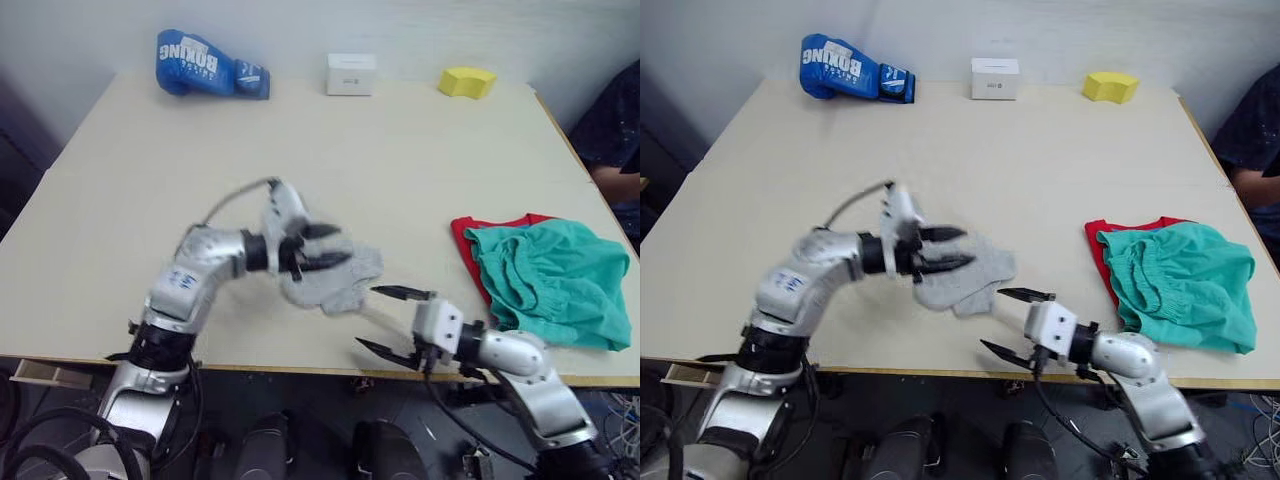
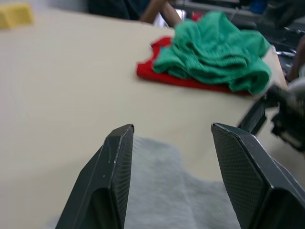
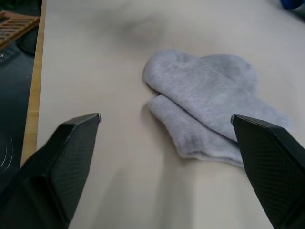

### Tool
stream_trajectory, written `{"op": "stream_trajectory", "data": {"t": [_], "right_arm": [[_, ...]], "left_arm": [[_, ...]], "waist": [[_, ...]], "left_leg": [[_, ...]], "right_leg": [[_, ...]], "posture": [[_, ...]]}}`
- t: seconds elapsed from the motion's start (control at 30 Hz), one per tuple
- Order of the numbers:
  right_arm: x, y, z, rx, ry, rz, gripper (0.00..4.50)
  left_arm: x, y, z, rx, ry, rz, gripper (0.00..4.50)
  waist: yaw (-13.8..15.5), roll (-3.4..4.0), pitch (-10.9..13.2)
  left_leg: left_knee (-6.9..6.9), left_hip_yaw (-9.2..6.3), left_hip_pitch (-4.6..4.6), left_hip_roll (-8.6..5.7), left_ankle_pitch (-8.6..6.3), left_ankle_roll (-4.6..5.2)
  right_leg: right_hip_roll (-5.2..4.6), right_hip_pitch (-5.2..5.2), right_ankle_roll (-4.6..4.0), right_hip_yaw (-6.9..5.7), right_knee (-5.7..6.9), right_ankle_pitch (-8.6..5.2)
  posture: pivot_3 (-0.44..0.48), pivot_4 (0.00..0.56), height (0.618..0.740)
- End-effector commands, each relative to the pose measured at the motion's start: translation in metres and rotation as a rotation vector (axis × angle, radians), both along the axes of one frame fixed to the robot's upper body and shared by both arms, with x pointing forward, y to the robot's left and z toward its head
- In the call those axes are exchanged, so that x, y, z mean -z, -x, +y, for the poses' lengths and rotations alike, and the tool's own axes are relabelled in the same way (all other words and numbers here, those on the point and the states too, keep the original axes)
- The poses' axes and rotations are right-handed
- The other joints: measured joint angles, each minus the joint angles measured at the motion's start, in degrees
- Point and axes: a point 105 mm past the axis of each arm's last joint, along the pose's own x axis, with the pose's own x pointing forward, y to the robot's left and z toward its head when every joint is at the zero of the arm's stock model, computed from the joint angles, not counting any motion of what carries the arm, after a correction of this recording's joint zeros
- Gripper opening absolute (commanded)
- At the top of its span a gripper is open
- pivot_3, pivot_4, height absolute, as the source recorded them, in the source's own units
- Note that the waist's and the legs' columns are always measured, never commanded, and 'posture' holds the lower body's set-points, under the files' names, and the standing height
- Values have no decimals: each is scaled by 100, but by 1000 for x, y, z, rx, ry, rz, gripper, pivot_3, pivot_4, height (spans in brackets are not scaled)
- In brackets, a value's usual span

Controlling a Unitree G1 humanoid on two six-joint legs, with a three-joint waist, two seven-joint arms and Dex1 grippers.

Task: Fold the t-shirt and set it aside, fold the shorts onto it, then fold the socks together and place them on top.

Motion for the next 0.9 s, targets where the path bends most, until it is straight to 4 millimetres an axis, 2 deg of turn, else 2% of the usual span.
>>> {"op": "stream_trajectory", "data": {"t": [0.03, 0.13, 0.23, 0.33, 0.43, 0.53, 0.6, 0.77, 0.9], "right_arm": [[-2, -18, 10, 30, 23, -74, 4500], [-1, -28, 14, 27, 51, -102, 4500], [6, -27, 17, -31, 102, -109, 3893], [10, -28, 18, -55, 114, -105, 2889], [10, -30, 16, -58, 116, -115, 1801], [12, -31, 15, -62, 122, -125, 730], [11, -32, 13, -72, 123, -131, 35], [4, -40, -7, -116, 165, -164, 0], [-4, -40, -19, -232, 161, -168, 0]], "left_arm": [[18, -26, 27, -124, -132, 22, 2710], [25, -41, 35, -192, -152, 87, 2710], [47, -51, 41, -238, -201, 162, 2750], [68, -53, 39, -239, -286, 189, 2750], [72, -55, 32, -254, -247, 213, 2750], [84, -53, 27, -255, -232, 251, 2131], [87, -50, 25, -243, -205, 285, 1536], [84, -29, 30, -201, -172, 323, 8], [81, -5, 40, -202, -192, 310, 8]], "waist": [[-2, 0, 0], [17, -4, 3], [14, -5, 2], [-7, -6, 2], [-7, -9, 4], [-5, -9, 4], [-1, -9, 4], [-36, -9, 4], [-139, -9, 4]], "left_leg": [[1, 3, 4, 0, 0, 0], [1, 5, -5, 1, 0, 1], [34, -3, -52, 1, -2, 5], [49, 4, -58, 0, -5, 11], [60, 5, -59, 5, -6, 11], [77, 5, -57, 4, -11, 18], [80, 5, -57, 2, -13, 21], [78, 7, -55, 5, -15, 19], [76, 6, -52, 8, -16, 19]], "right_leg": [[3, 1, 0, 0, 3, 0], [4, -11, 0, 3, 13, 0], [6, -41, 0, -3, 32, 0], [5, -48, 0, 2, 62, 0], [8, -49, 0, 3, 65, 0], [2, -47, 0, 9, 61, 0], [-1, -46, 0, 9, 63, 0], [2, -47, 0, 11, 66, 0], [3, -44, 0, 13, 65, 0]], "posture": [[0, 150, 740], [0, 150, 740], [0, 150, 740], [0, 150, 740], [0, 150, 740], [0, 150, 740], [0, 150, 740], [0, 150, 740], [0, 150, 740]]}}
